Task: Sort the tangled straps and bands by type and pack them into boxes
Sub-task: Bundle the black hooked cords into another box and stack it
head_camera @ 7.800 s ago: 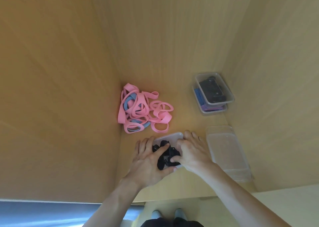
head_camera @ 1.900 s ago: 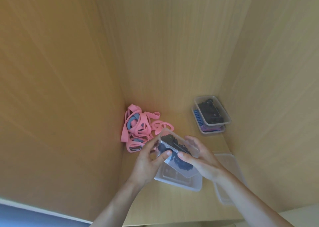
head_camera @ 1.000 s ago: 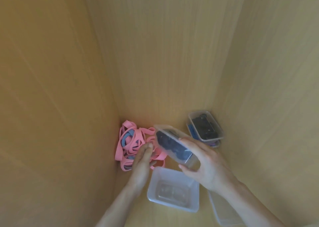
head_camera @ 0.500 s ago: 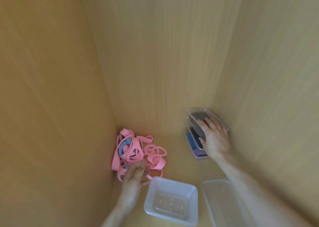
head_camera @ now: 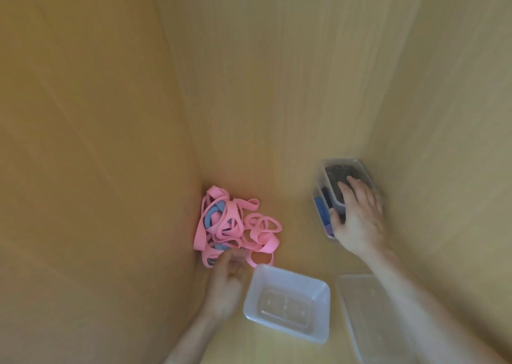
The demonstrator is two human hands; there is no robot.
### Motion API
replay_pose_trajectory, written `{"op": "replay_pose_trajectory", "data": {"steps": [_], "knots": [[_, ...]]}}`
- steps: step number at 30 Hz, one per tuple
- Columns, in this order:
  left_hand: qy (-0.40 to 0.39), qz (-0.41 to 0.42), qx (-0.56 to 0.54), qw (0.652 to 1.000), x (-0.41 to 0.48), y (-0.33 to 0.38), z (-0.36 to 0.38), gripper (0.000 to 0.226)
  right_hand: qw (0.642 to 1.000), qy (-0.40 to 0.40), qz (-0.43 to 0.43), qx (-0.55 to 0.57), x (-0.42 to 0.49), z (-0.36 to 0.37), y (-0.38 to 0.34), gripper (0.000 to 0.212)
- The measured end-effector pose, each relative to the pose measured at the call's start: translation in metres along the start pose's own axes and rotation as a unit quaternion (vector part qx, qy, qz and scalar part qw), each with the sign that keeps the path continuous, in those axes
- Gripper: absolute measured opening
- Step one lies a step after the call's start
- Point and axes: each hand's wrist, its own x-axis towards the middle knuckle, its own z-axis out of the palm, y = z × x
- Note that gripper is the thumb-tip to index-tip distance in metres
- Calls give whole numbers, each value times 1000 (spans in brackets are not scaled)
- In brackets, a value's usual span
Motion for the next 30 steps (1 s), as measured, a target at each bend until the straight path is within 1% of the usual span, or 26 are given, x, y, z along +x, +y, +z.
{"op": "replay_pose_trajectory", "data": {"steps": [1,2,3,4,6,8,9,11,14,18,21,22,24,26,27,30], "knots": [[-16,32,62,997,0,-8,1,36,998,47,-17,41,-10,-1,-4,50],[-37,59,125,990,1,-15,2,34,993,75,-36,83,-24,-1,-9,41],[-54,77,183,979,2,-22,3,34,988,74,-56,122,-39,1,-14,33],[-63,84,224,969,3,-27,3,36,984,49,-71,154,-56,4,-19,28],[-74,80,254,961,2,-35,4,43,982,-46,-72,169,-88,16,-26,24],[-93,58,249,962,0,-39,5,50,978,-154,-53,131,-115,33,-27,27],[-103,43,243,963,-3,-39,5,54,973,-194,-39,121,-124,41,-27,31],[-119,24,236,964,-7,-37,3,61,960,-240,1,147,-133,51,-27,36],[-121,-8,236,964,-12,-36,0,61,946,-254,35,198,-134,55,-30,41],[-117,-22,226,967,-21,-37,-7,64,939,-278,16,203,-131,57,-34,42],[-113,-34,230,966,-24,-38,-14,63,932,-297,-4,208,-127,63,-39,36],[-113,-38,229,966,-25,-40,-16,61,930,-301,-9,212,-125,64,-41,33],[-106,-45,227,967,-26,-42,-20,48,926,-300,-24,228,-122,65,-46,27],[-69,-52,212,973,-25,-41,-24,35,923,-285,-31,257,-118,63,-51,21],[-46,-46,212,975,-22,-39,-27,33,921,-275,-31,272,-116,62,-52,19],[46,-13,230,972,-6,-19,-35,43,915,-258,-27,308,-107,58,-53,14]]}}
